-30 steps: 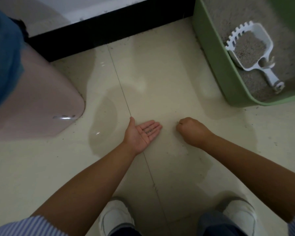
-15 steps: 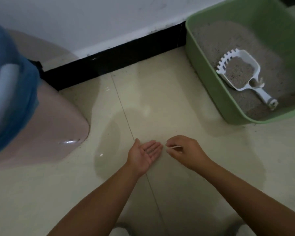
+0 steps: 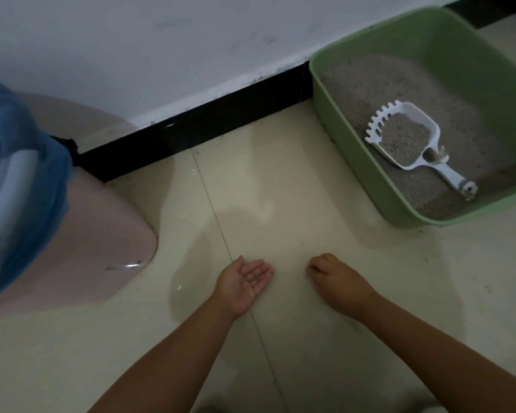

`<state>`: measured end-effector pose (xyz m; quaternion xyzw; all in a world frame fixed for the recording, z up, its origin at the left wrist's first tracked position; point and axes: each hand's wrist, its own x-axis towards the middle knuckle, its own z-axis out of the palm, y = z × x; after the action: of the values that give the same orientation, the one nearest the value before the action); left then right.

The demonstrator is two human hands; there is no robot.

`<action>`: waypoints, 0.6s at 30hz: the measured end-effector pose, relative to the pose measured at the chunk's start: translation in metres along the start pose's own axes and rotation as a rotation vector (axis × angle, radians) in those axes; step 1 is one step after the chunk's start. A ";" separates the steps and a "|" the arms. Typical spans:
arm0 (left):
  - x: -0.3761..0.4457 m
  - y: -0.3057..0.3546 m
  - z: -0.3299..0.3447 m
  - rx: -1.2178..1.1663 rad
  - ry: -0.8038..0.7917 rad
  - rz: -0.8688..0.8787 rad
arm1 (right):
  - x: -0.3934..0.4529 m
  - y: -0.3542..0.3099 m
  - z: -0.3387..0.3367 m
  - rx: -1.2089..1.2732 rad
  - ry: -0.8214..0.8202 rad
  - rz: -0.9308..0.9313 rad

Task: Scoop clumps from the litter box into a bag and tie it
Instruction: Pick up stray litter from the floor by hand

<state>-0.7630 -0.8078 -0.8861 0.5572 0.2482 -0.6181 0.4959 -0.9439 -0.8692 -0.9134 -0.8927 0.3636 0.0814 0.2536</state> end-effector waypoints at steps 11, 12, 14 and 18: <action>-0.008 0.003 -0.015 0.008 0.026 0.049 | -0.006 0.004 0.000 -0.031 0.056 -0.019; -0.009 0.004 -0.018 -0.002 0.030 0.059 | -0.007 0.000 0.003 -0.068 0.041 -0.054; -0.010 0.008 -0.024 -0.018 0.029 0.080 | -0.011 -0.004 0.010 -0.079 0.031 -0.122; -0.011 0.014 -0.036 -0.011 -0.007 0.090 | -0.015 -0.003 0.010 -0.007 0.149 -0.163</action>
<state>-0.7358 -0.7786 -0.8816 0.5631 0.2245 -0.5956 0.5271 -0.9522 -0.8535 -0.9163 -0.9238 0.3073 -0.0048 0.2284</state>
